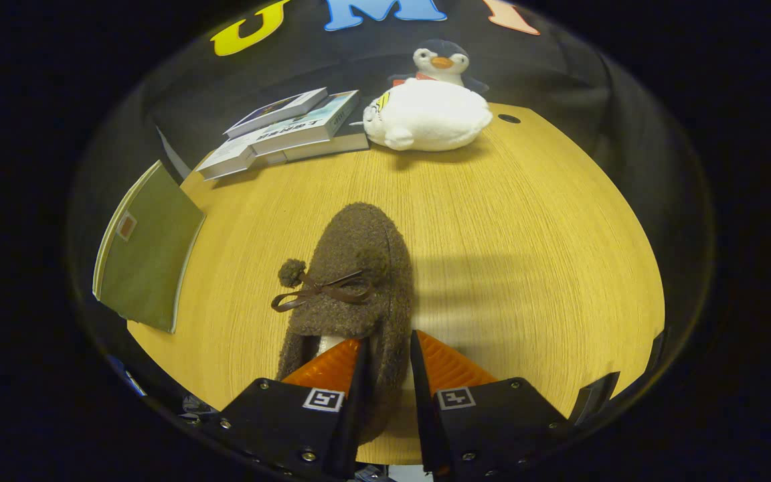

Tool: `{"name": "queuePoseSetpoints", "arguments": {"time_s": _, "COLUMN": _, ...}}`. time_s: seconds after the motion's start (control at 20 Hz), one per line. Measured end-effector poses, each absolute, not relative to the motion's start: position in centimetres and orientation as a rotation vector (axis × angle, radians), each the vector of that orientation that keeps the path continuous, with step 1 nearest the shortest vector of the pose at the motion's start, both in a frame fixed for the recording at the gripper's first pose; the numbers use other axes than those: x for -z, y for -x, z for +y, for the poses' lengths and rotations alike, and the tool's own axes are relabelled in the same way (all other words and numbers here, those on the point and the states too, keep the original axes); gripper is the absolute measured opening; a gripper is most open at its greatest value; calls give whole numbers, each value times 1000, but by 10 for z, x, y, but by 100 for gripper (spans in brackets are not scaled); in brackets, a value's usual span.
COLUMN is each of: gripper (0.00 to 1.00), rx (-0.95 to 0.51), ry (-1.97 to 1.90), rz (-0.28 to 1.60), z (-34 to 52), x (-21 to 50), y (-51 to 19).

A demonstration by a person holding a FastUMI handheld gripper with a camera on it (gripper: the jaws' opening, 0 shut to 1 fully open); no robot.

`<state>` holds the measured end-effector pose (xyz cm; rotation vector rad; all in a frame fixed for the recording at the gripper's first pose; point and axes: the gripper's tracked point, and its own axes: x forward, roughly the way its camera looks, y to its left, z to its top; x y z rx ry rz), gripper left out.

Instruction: Open the storage box then place both shoes into the box .Put the left shoe in first, then the right shoe, with the right side of both shoes facing outward in a uniform manner.

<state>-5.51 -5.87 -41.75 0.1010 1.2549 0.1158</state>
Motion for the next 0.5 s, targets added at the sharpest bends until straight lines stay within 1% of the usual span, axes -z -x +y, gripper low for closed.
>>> {"name": "queuePoseSetpoints", "arguments": {"time_s": 0.15, "gripper": 36, "rx": -71, "ry": -162, "rz": 1285, "z": -61, "x": 416, "y": 55}}
{"name": "queuePoseSetpoints", "arguments": {"time_s": 0.2, "gripper": 5, "rx": -39, "ry": -194, "rz": 1279, "z": -67, "x": 414, "y": 50}}
{"name": "queuePoseSetpoints", "arguments": {"time_s": 0.35, "gripper": 5, "rx": -17, "ry": -235, "rz": 1283, "z": -65, "x": 411, "y": 50}}
{"name": "queuePoseSetpoints", "arguments": {"time_s": 0.4, "gripper": 0, "rx": -12, "ry": -233, "rz": 1285, "z": -65, "x": 410, "y": 51}}
{"name": "queuePoseSetpoints", "arguments": {"time_s": 0.5, "gripper": 0, "rx": -13, "ry": -255, "rz": 1284, "z": -60, "x": 404, "y": 50}}
